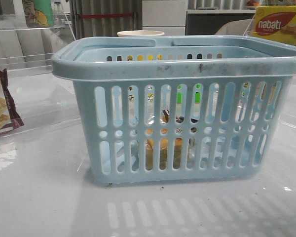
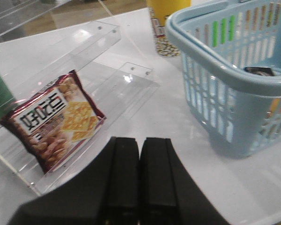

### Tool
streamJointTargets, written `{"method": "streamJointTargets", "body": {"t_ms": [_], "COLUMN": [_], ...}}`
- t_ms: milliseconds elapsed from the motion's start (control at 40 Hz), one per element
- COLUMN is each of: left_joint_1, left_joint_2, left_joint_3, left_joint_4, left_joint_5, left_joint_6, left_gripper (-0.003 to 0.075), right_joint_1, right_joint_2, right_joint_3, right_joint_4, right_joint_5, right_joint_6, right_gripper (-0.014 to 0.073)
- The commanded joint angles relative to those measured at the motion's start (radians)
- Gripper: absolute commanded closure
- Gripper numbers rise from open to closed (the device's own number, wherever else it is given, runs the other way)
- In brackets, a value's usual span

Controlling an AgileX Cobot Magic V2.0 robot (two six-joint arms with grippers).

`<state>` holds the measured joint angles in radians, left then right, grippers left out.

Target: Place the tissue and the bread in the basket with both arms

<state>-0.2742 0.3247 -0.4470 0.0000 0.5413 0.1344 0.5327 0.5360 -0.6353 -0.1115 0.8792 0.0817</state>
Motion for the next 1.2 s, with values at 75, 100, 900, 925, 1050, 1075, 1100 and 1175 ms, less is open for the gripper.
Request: {"method": "streamJointTargets", "body": {"t_ms": [75, 100, 900, 925, 1050, 1075, 1100, 1175], "left_joint_1": [0.144, 0.161, 0.282, 0.280, 0.264, 0.262, 0.260, 0.260], "left_joint_2": [-0.102, -0.118, -0.350, -0.350, -0.350, -0.350, -0.349, -0.349], "left_joint_3": [0.151, 0.180, 0.453, 0.453, 0.453, 0.453, 0.453, 0.453], "left_joint_4": [-0.013, -0.013, -0.052, -0.052, -0.052, -0.052, -0.052, -0.052], "left_joint_5": [-0.290, -0.320, -0.589, -0.589, -0.589, -0.589, -0.589, -0.586], "left_joint_6": [0.006, 0.006, 0.001, 0.001, 0.001, 0.001, 0.001, 0.001], "left_gripper": [0.0629, 0.0629, 0.0629, 0.0629, 0.0629, 0.0629, 0.0629, 0.0629], "right_joint_1": [0.001, 0.001, 0.001, 0.001, 0.001, 0.001, 0.001, 0.001], "right_joint_2": [0.004, 0.004, 0.002, 0.002, 0.002, 0.002, 0.002, 0.002], "right_joint_3": [-0.027, -0.027, -0.027, -0.027, -0.027, -0.027, -0.027, -0.027], "right_joint_4": [-0.002, -0.002, -0.002, -0.002, -0.002, -0.002, -0.002, -0.002], "right_joint_5": [-0.061, -0.061, -0.054, -0.054, -0.054, -0.054, -0.054, -0.054], "right_joint_6": [-0.002, -0.002, -0.002, -0.002, -0.002, -0.002, -0.002, -0.002], "right_gripper": [0.0538, 0.0538, 0.0538, 0.0538, 0.0538, 0.0538, 0.0538, 0.0538]}}
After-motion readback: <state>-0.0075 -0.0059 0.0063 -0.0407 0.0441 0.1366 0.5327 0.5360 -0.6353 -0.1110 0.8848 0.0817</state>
